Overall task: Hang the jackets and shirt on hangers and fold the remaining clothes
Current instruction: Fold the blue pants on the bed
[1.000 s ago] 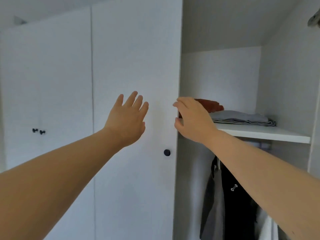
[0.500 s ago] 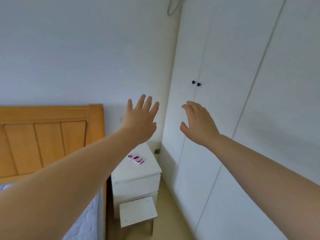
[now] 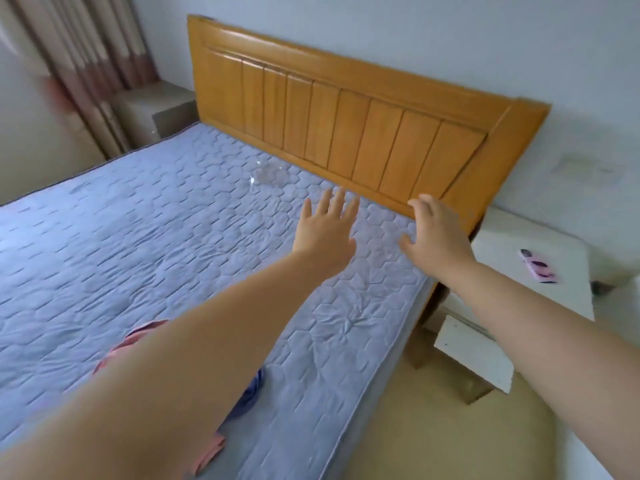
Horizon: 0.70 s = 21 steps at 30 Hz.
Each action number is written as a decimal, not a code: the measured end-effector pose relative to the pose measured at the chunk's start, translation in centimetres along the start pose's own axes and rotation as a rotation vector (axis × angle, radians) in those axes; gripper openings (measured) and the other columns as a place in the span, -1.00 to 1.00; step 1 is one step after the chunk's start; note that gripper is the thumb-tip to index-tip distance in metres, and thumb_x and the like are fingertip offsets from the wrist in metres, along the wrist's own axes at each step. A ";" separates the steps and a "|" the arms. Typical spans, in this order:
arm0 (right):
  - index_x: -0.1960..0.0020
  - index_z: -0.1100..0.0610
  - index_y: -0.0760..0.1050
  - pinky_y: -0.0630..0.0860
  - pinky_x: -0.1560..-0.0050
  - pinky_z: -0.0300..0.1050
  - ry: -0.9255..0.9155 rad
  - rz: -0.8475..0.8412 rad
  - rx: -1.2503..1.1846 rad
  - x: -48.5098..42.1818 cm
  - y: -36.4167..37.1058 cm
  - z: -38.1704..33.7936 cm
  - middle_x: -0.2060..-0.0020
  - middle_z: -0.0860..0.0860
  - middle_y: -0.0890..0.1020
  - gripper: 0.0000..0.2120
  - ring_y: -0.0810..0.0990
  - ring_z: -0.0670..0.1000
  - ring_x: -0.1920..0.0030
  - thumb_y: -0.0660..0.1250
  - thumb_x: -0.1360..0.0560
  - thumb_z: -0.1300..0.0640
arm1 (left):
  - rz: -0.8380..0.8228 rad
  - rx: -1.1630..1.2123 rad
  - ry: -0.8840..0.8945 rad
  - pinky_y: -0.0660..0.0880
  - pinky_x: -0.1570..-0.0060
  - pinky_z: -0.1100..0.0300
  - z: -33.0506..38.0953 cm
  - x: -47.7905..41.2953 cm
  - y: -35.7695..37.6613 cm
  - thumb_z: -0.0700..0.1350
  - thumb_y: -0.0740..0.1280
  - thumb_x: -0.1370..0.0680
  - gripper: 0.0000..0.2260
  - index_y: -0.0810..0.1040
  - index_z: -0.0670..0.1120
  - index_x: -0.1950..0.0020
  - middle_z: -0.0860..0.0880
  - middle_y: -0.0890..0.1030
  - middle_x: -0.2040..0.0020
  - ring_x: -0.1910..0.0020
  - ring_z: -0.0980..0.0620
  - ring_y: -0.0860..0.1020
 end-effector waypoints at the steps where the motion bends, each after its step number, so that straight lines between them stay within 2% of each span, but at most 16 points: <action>1: -0.41 0.30 0.28 0.24 -0.36 0.08 -0.035 -0.043 -0.032 -0.1 2.6 -2.3 -0.36 0.21 0.34 -0.43 0.31 0.23 -0.36 0.32 -0.49 0.08 | -0.026 0.006 -0.068 -0.08 -0.48 -0.15 -2.5 2.3 1.6 0.06 0.09 -0.64 -0.39 -0.16 -0.04 -0.57 -0.10 -0.16 -0.57 -0.55 -0.11 -0.16; 3: -0.39 0.34 0.29 0.26 -0.34 0.14 -0.076 -0.113 -0.082 0.4 6.9 -6.0 -0.34 0.26 0.36 -0.42 0.32 0.26 -0.35 0.34 -0.47 0.10 | -0.082 0.008 -0.171 -0.10 -0.48 -0.15 -6.4 6.1 4.5 0.07 0.09 -0.64 -0.39 -0.17 -0.03 -0.57 -0.10 -0.18 -0.57 -0.55 -0.11 -0.17; 6: -0.35 0.36 0.32 0.26 -0.29 0.13 -0.144 -0.248 -0.141 2.9 13.6 -12.7 -0.29 0.30 0.39 -0.45 0.35 0.28 -0.31 0.35 -0.45 0.13 | -0.196 0.008 -0.331 -0.11 -0.48 -0.15 -12.5 13.0 9.6 0.07 0.10 -0.63 -0.37 -0.19 -0.01 -0.57 -0.10 -0.21 -0.57 -0.55 -0.11 -0.18; 10: -0.41 0.30 0.27 0.21 -0.34 0.08 -0.235 -0.378 -0.176 6.4 21.3 -19.2 -0.40 0.25 0.30 -0.41 0.30 0.24 -0.38 0.32 -0.47 0.08 | -0.308 0.060 -0.522 -0.11 -0.49 -0.14 -17.9 20.3 15.1 0.04 0.12 -0.63 -0.36 -0.19 -0.02 -0.57 -0.10 -0.21 -0.57 -0.55 -0.11 -0.19; 13: -0.44 0.27 0.23 0.16 -0.38 0.07 -0.313 -0.456 -0.157 8.8 26.3 -22.5 -0.45 0.23 0.23 -0.39 0.25 0.22 -0.42 0.30 -0.48 0.05 | -0.342 0.099 -0.640 -0.06 -0.48 -0.13 -19.9 25.0 20.3 0.02 0.15 -0.62 -0.37 -0.15 -0.01 -0.57 -0.09 -0.17 -0.57 -0.55 -0.10 -0.14; 16: -0.42 0.26 0.27 0.13 -0.39 0.06 -0.324 -0.488 -0.199 10.4 30.7 -24.6 -0.43 0.22 0.27 -0.42 0.25 0.21 -0.41 0.31 -0.47 0.09 | -0.365 0.127 -0.705 -0.04 -0.46 -0.14 -20.9 28.1 26.4 -0.01 0.19 -0.59 -0.37 -0.07 0.01 -0.57 -0.10 -0.10 -0.57 -0.54 -0.11 -0.11; 21: -0.43 0.23 0.26 0.14 -0.41 0.01 -0.307 -0.625 -0.217 14.7 40.5 -25.2 -0.44 0.18 0.27 -0.43 0.23 0.17 -0.43 0.29 -0.48 0.08 | -0.607 0.207 -0.824 0.02 -0.42 -0.26 -20.7 32.6 40.0 0.00 0.27 -0.57 -0.28 -0.15 0.11 -0.56 -0.09 -0.17 -0.57 -0.54 -0.16 -0.13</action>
Point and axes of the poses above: each hand's wrist, its own x-axis away from the middle knuckle, its own y-axis out of the palm, z = x × y, the point moved 6 cm from there along -x, towards the middle knuckle
